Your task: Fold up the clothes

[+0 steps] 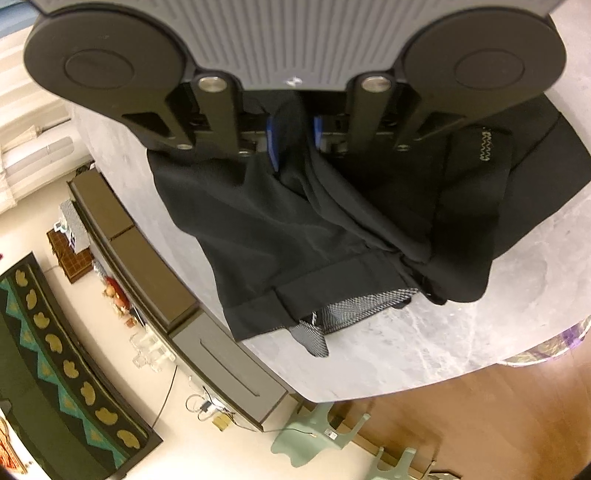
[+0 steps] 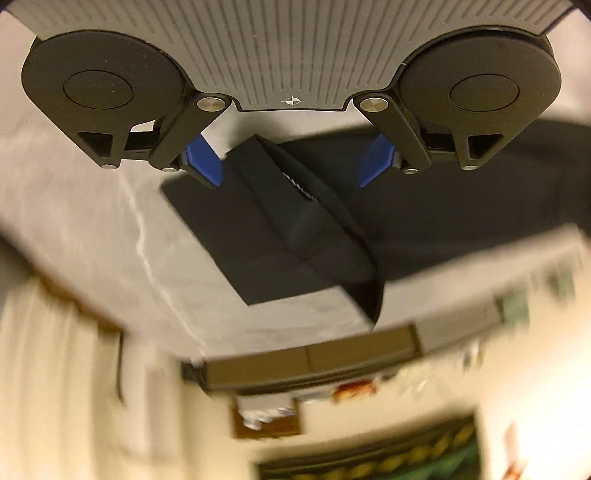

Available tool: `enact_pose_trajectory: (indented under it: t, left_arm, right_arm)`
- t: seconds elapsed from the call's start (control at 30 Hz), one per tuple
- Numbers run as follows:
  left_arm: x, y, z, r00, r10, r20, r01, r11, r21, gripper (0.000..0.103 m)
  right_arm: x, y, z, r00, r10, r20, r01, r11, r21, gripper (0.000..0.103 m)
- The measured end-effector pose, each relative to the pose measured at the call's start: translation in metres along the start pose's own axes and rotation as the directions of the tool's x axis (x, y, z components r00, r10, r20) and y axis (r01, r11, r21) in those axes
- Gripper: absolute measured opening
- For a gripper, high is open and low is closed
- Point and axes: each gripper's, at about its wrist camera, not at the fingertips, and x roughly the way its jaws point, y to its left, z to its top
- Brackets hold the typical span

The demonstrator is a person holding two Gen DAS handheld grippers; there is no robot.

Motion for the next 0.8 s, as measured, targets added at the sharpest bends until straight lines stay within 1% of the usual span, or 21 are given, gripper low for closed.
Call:
enact_pose_trajectory:
  t: [0.03, 0.07, 0.1, 0.13, 0.17, 0.23, 0.3, 0.33, 0.37, 0.4, 0.43, 0.47, 0.53, 0.57, 0.6, 0.63, 0.67, 0.7, 0.73, 0.77, 0.8]
  left_arm:
    - [0.001, -0.001, -0.001, 1.000, 0.000, -0.002, 0.000, 1.000, 0.005, 0.017]
    - [0.001, -0.003, -0.002, 1.000, 0.001, -0.003, -0.001, 1.000, 0.010, 0.017]
    - [0.000, -0.007, 0.000, 1.000, 0.001, 0.013, -0.001, 0.999, 0.033, 0.016]
    - [-0.002, -0.012, 0.002, 1.000, 0.001, 0.029, -0.002, 0.998, 0.056, 0.010]
    - [-0.004, -0.016, 0.004, 0.999, 0.000, 0.045, -0.004, 0.997, 0.079, 0.004]
    - [-0.007, -0.025, 0.007, 0.997, -0.003, 0.078, -0.007, 0.992, 0.125, 0.003]
    - [-0.035, -0.019, 0.026, 0.974, -0.103, 0.201, 0.091, 0.993, 0.070, 0.002]
    - [-0.047, -0.009, 0.033, 0.959, -0.152, 0.239, 0.151, 0.988, 0.024, 0.002]
    - [-0.056, 0.005, 0.037, 0.952, -0.170, 0.254, 0.183, 0.983, -0.029, 0.002]
    - [-0.058, 0.016, 0.036, 0.956, -0.146, 0.253, 0.168, 0.984, -0.066, 0.002]
    - [-0.056, 0.027, 0.034, 0.966, -0.118, 0.231, 0.146, 0.983, -0.110, 0.002]
    - [-0.049, 0.040, 0.030, 0.981, -0.098, 0.168, 0.125, 0.979, -0.164, 0.002]
    - [-0.038, 0.048, 0.022, 0.994, -0.083, 0.075, 0.096, 0.978, -0.187, 0.002]
    - [-0.033, 0.044, 0.017, 0.997, -0.055, 0.048, 0.062, 0.985, -0.163, 0.002]
    - [-0.031, 0.039, 0.013, 0.999, -0.036, 0.037, 0.040, 0.990, -0.138, 0.002]
    - [-0.029, 0.037, 0.012, 0.999, -0.023, 0.032, 0.027, 0.992, -0.126, 0.003]
    - [-0.026, 0.036, 0.009, 0.999, -0.009, 0.031, 0.013, 0.992, -0.127, 0.003]
    - [-0.025, 0.036, 0.007, 1.000, -0.002, 0.026, 0.006, 0.991, -0.133, 0.003]
    - [-0.023, 0.037, 0.006, 1.000, 0.004, 0.020, -0.001, 0.990, -0.140, 0.003]
    - [-0.022, 0.036, 0.005, 1.000, 0.004, 0.021, -0.001, 0.989, -0.145, 0.003]
    - [-0.022, 0.034, 0.007, 1.000, 0.004, 0.025, 0.000, 0.990, -0.143, 0.003]
  right_arm:
    - [0.007, 0.002, 0.000, 0.999, -0.008, -0.032, 0.007, 1.000, -0.016, 0.065]
    - [0.013, 0.003, 0.001, 0.998, -0.009, -0.064, 0.007, 1.000, -0.021, 0.037]
    - [0.019, 0.002, 0.003, 0.996, -0.003, -0.092, 0.002, 1.000, -0.007, 0.027]
    - [0.021, 0.000, 0.008, 0.995, 0.000, -0.097, 0.000, 1.000, 0.006, 0.004]
    - [0.023, -0.005, 0.020, 0.995, 0.030, -0.093, -0.027, 0.999, 0.040, 0.000]
    - [0.028, -0.017, 0.047, 0.991, 0.106, -0.079, -0.096, 0.988, 0.120, 0.000]
    - [0.011, -0.042, 0.095, 0.976, 0.212, 0.049, -0.217, 0.938, 0.270, 0.000]
    - [-0.003, -0.057, 0.119, 0.955, 0.259, 0.146, -0.294, 0.891, 0.344, 0.000]
    - [-0.020, -0.071, 0.134, 0.930, 0.282, 0.237, -0.357, 0.848, 0.392, 0.000]
    - [-0.036, -0.084, 0.147, 0.900, 0.292, 0.324, -0.415, 0.803, 0.428, 0.000]
    - [-0.041, -0.092, 0.145, 0.896, 0.282, 0.344, -0.423, 0.778, 0.464, 0.000]
    - [-0.041, -0.099, 0.138, 0.900, 0.267, 0.345, -0.417, 0.758, 0.500, 0.000]
    - [-0.019, -0.099, 0.103, 0.933, 0.265, 0.244, -0.358, 0.745, 0.562, 0.000]
    - [-0.005, -0.097, 0.081, 0.942, 0.276, 0.190, -0.335, 0.738, 0.586, 0.000]
    - [0.007, -0.096, 0.058, 0.943, 0.294, 0.154, -0.323, 0.710, 0.626, 0.000]
    - [0.018, -0.095, 0.035, 0.942, 0.314, 0.123, -0.312, 0.674, 0.669, 0.000]
    - [0.026, -0.094, 0.021, 0.937, 0.338, 0.092, -0.300, 0.637, 0.710, 0.000]
    - [0.031, -0.093, 0.016, 0.925, 0.371, 0.078, -0.309, 0.616, 0.725, 0.001]
    - [0.030, -0.087, 0.018, 0.915, 0.395, 0.077, -0.331, 0.628, 0.704, 0.003]
    - [0.029, -0.080, 0.020, 0.906, 0.416, 0.078, -0.355, 0.647, 0.675, 0.011]
    - [0.027, -0.071, 0.022, 0.899, 0.432, 0.072, -0.370, 0.662, 0.651, 0.014]
